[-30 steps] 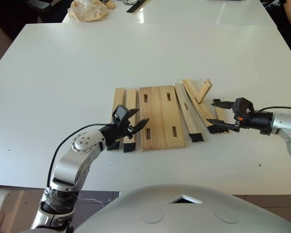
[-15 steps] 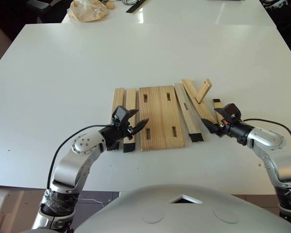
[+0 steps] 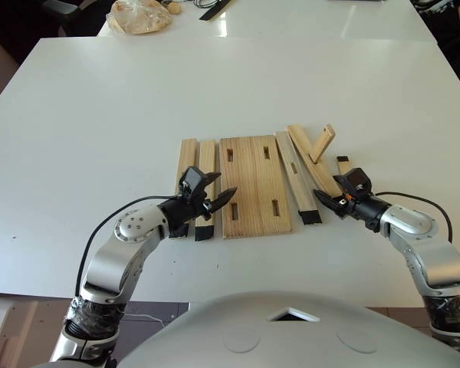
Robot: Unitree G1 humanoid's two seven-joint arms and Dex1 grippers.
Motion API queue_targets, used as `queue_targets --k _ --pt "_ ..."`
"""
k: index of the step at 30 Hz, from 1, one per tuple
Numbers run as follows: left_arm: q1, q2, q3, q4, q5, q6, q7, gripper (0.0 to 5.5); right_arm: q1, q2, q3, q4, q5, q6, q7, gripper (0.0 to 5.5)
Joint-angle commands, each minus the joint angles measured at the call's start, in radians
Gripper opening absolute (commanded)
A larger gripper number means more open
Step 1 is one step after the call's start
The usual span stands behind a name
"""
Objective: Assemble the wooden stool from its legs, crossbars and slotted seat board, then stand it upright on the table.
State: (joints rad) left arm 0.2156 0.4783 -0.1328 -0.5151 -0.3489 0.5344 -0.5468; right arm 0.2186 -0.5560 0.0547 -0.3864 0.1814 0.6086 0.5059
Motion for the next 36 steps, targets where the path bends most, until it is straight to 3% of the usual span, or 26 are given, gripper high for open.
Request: queue_targets --k 1,4,10,15,20,24,31,36 --pt "0.002 0.016 -0.003 -0.005 0.010 0.010 -0.005 2.87 -0.001 0.044 -0.016 -0.030 0.029 0.022 -0.022 2.45" --pt "0.002 0.017 -0.001 -0.007 0.009 0.011 -0.003 2.87 -0.006 0.070 -0.031 -0.056 0.046 0.033 -0.038 2.11" --pt "-0.006 0.007 0.014 -0.012 -0.006 0.019 0.008 2.87 -0.105 0.209 -0.168 -0.095 0.150 0.011 -0.138 2.07" --pt "-0.068 -0.029 0.085 -0.043 -0.106 0.101 0.029 2.87 -0.188 0.225 -0.240 -0.092 0.200 -0.022 -0.152 2.07" --pt "-0.201 -0.101 0.259 -0.112 -0.564 0.278 0.062 3.27 -0.223 0.194 -0.253 -0.189 0.449 0.022 0.038 2.07" --pt "-0.286 -0.085 0.321 -0.109 -0.919 0.325 0.127 3.62 -0.266 0.155 -0.316 -0.219 0.789 0.148 0.116 2.07" --pt "-0.352 -0.086 0.292 -0.081 -1.133 0.316 0.245 3.62 -0.291 0.044 -0.341 -0.202 1.182 0.271 0.165 2.07" --pt "-0.385 -0.093 0.272 -0.095 -1.235 0.271 0.306 3.62 -0.285 -0.008 -0.285 -0.179 1.249 0.312 0.192 2.07"
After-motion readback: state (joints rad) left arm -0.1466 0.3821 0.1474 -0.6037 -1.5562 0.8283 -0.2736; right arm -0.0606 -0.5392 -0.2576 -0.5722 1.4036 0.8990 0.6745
